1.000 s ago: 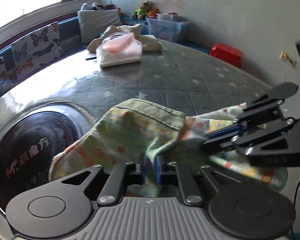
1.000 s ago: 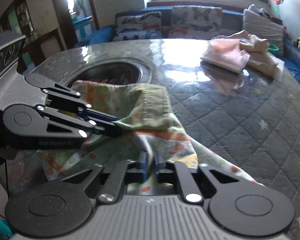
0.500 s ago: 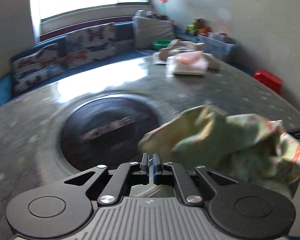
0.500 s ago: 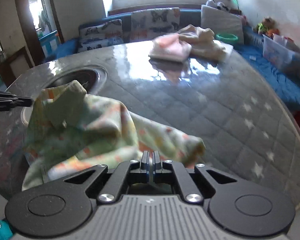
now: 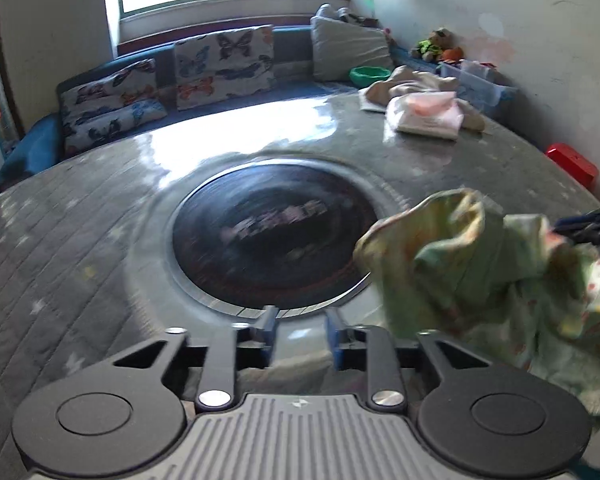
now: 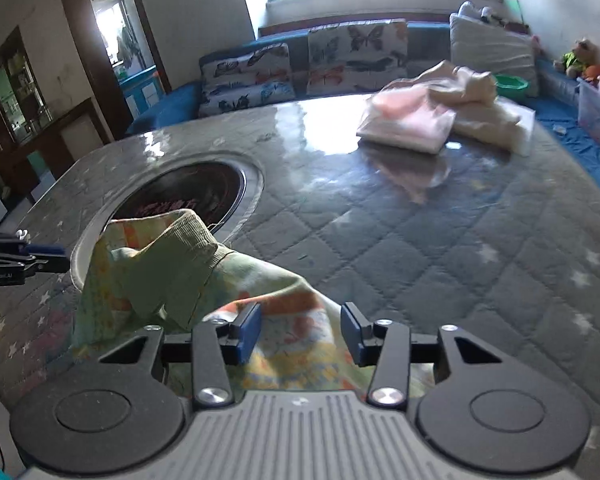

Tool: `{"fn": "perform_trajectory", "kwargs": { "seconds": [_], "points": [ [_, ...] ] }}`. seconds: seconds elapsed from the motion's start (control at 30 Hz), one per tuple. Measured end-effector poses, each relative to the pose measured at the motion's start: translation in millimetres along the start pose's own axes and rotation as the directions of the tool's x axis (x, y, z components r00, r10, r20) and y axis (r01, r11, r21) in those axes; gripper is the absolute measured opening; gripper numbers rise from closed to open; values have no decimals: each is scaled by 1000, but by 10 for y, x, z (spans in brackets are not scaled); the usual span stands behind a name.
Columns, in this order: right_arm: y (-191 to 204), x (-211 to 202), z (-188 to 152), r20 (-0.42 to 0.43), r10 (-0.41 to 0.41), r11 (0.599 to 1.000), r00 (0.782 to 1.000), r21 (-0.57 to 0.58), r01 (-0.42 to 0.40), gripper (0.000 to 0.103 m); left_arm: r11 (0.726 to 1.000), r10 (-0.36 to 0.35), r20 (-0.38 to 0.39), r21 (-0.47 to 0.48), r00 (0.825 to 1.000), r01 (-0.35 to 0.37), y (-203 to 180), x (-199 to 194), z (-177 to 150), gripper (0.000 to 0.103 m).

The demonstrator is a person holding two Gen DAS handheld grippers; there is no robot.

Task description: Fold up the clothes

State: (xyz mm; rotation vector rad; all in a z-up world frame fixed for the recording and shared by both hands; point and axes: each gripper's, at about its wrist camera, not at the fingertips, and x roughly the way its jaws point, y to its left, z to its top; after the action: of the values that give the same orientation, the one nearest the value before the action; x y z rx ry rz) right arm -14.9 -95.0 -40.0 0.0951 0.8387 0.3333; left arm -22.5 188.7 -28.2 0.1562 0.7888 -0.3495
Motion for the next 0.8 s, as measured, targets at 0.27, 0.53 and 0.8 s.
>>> {"fn": "perform_trajectory", "kwargs": {
  "seconds": [0.27, 0.53, 0.8],
  "points": [
    [4, 40, -57, 7, 11, 1000, 1000, 8, -11, 40, 982, -159, 44, 111, 986, 153, -628, 227, 310, 51],
    [57, -108, -145, 86, -5, 1000, 996, -27, 7, 6, 972, -163, -16, 167, 987, 163, -956, 567, 258, 14],
    [-40, -596, -286, 181, -91, 996, 979, 5, 92, 5, 996, -63, 42, 68, 997, 60, -410, 231, 150, 5]
  ]
}}
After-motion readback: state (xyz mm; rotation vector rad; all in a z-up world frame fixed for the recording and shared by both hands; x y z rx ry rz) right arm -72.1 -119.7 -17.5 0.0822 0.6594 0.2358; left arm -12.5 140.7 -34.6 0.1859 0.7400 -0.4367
